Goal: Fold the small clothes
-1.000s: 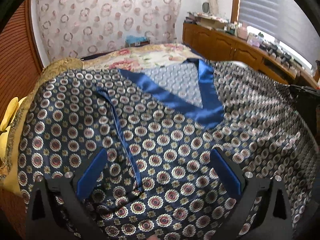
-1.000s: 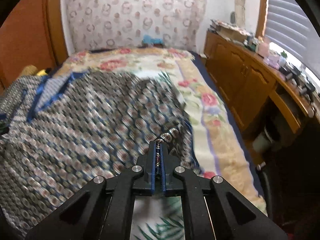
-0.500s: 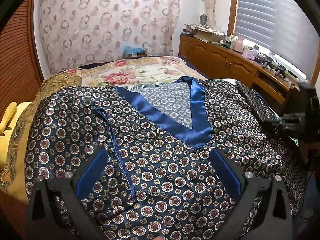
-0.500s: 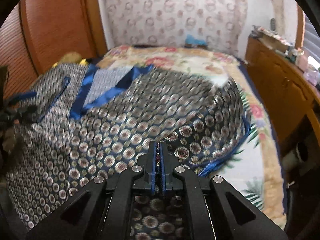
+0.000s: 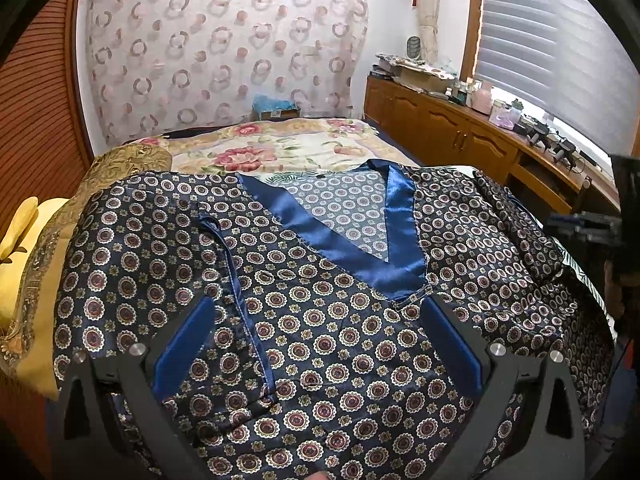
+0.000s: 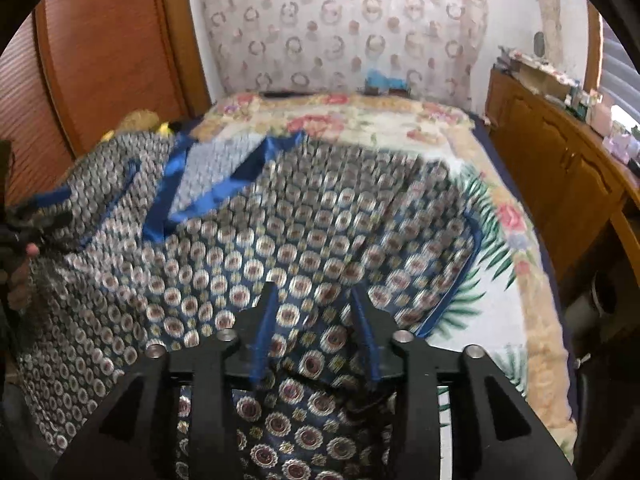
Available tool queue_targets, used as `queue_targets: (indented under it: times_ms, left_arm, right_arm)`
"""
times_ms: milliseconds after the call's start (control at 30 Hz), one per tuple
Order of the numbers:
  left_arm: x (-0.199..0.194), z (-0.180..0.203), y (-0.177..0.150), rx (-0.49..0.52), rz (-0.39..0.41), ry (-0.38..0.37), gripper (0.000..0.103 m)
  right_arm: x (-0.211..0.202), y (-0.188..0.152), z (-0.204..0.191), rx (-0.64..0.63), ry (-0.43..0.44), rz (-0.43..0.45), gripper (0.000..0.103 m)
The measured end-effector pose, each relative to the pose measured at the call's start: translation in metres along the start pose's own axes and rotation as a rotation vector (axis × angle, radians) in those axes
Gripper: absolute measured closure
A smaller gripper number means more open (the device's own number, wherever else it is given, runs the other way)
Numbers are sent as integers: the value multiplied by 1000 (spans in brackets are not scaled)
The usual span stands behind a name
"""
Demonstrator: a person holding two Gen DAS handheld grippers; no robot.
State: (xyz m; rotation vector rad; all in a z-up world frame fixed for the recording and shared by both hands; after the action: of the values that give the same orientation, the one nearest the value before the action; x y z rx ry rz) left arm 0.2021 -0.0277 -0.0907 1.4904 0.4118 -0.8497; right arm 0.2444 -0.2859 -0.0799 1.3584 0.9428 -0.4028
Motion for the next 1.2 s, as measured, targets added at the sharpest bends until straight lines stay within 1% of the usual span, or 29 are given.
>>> queue_targets:
  times_ms: [100, 200, 267, 400, 533, 567, 633, 667, 700, 767, 833, 933, 1033, 1133, 1167, 1200]
  left_arm:
    - [-1, -2, -1, -4, 1, 2, 0]
    - [0, -3, -3, -9, -1, 4, 0]
    - [1, -4, -4, -12, -3, 4, 0]
    - [4, -6, -5, -18, -11, 5, 0]
    - [4, -9, -7, -21, -15, 12, 0]
    - [4, -10, -7, -24, -16, 14, 0]
    - [4, -13, -7, -31, -16, 16, 0]
    - [4, -14, -7, -33, -16, 18, 0]
    - [4, -15, -7, -35, -16, 20, 0]
    - [3, -17, -7, -38, -15, 26, 0]
    - [2, -20, -5, -44, -11, 30, 0]
    - [-2, -26, -1, -55, -2, 35, 0]
    - [-5, -32, 4, -65, 8, 46, 0]
    - [-7, -39, 8, -71, 13, 60, 0]
    - [-8, -41, 10, -73, 15, 65, 0]
    - [-9, -44, 11, -76, 17, 71, 0]
  right_arm:
    - [-3, 9, 22, 33, -50, 15, 59]
    - [2, 12, 47, 66, -96, 6, 59]
    - [10, 10, 63, 93, -123, -17, 59]
    - [28, 3, 82, 152, -116, -69, 59]
    - [45, -3, 86, 182, -79, -109, 59]
    - [47, -2, 85, 180, -71, -109, 64]
    - [48, 0, 82, 161, -56, -104, 80]
    - [49, 3, 79, 155, -44, -104, 90]
    - [49, 6, 76, 146, -40, -95, 95]
    - [46, 14, 69, 112, -28, -69, 99]
    - [40, 23, 60, 86, -30, -36, 100]
    - [32, 37, 40, 47, 15, -2, 101]
    - [32, 48, 19, 4, 56, 7, 101]
    - [38, 55, -5, -44, 115, -7, 100]
    - [39, 56, -9, -57, 124, -10, 99]
    - [41, 56, -12, -67, 117, -14, 89]
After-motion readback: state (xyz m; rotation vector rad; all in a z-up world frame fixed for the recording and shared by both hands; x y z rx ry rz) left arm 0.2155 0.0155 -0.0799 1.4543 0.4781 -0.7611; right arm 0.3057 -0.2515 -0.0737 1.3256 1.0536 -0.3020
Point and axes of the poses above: each gripper's, at about its wrist camera, not at the fingertips, and x roughly the way its jaws point, z to its right, y to its top, the point moved 6 cm from there along x, roughly the way its jaws point, and after that the axes turned 5 degrees about -z, right-handed, at the moved point
